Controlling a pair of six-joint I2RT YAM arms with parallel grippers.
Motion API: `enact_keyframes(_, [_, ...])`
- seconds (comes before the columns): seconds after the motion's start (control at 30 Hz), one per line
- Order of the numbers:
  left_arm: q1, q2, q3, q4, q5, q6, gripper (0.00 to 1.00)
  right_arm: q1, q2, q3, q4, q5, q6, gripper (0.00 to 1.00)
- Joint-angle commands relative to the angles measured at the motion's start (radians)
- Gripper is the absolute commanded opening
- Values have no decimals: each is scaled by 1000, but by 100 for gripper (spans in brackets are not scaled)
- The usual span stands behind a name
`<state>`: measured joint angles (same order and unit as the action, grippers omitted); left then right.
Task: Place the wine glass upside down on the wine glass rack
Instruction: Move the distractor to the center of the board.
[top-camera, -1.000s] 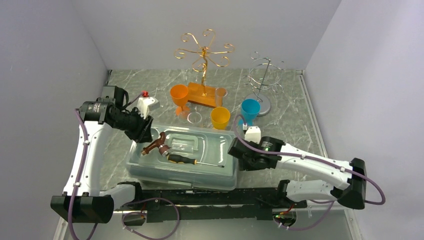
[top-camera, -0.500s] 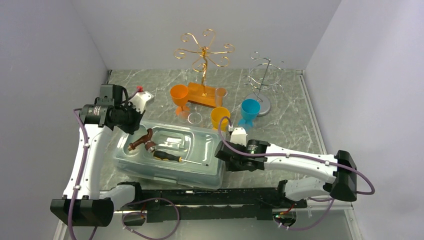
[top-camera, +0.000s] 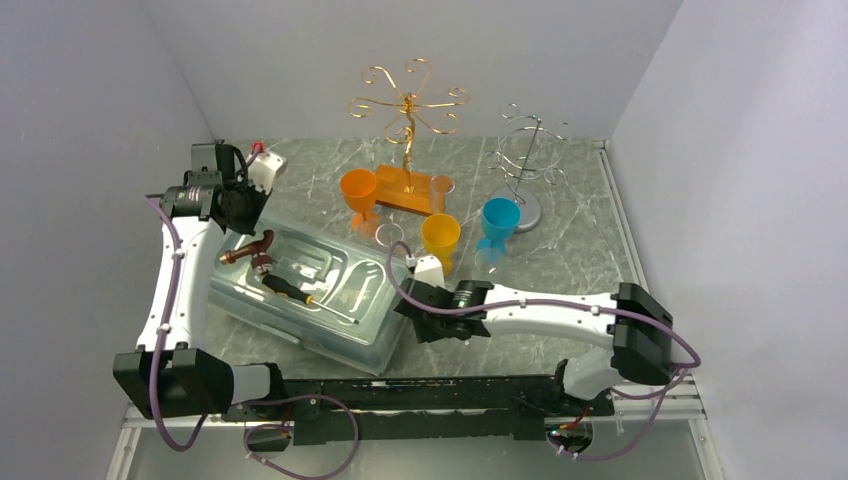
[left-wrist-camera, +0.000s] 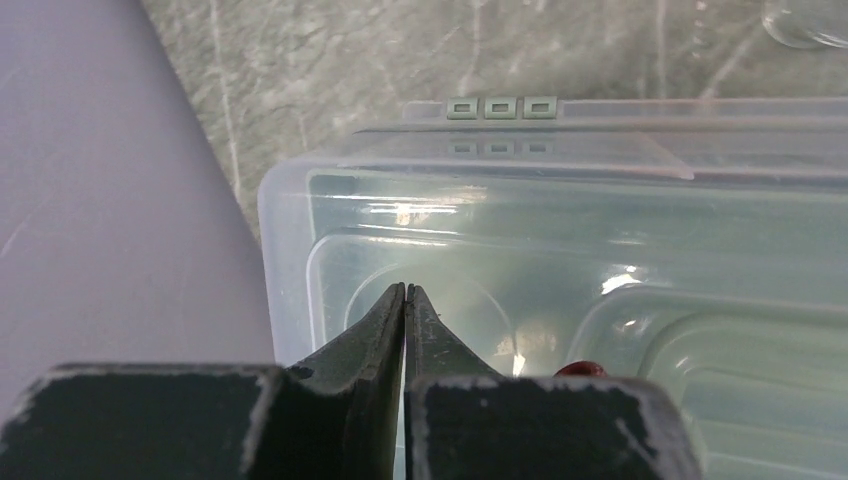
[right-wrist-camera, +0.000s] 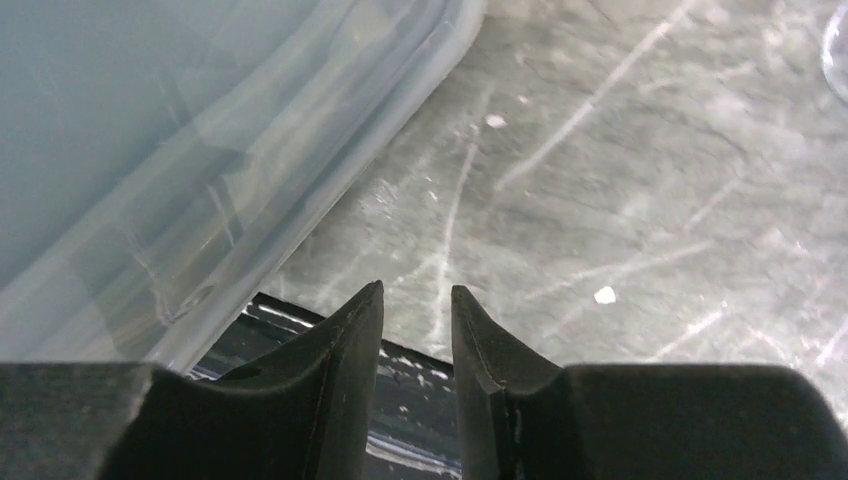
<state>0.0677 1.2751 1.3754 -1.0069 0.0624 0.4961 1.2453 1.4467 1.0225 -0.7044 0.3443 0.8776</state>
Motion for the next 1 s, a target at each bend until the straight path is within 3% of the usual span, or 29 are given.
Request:
enact_keyframes(0.0, [29, 39, -4, 62, -59, -16, 11, 22, 85, 124, 193, -52, -139, 34])
enact_keyframes(0.43, [38, 195, 129, 139, -32, -55, 10, 54, 303, 335, 339, -121, -332, 33])
enact_keyframes(0.63, [38, 194, 238, 93, -18, -66, 14, 57, 203, 298, 311, -59, -373, 33])
enact_keyframes(0.7, [38, 180, 322, 26, -3, -96, 25, 47, 125, 266, 293, -15, -389, 34])
enact_keyframes(0.8, [40, 143, 461, -102, 32, -154, 51, 13, 28, 244, 267, 1, -414, 34])
enact_keyframes(0.83, [40, 122, 487, -138, 49, -170, 64, 1, 2, 246, 259, 4, -424, 34])
enact_keyframes(0.9, [40, 73, 504, -192, 69, -182, 74, -33, -18, 254, 252, 0, -442, 34])
enact_keyframes(0.97, [40, 34, 501, -244, 35, -181, 76, -66, -18, 270, 257, -14, -461, 33])
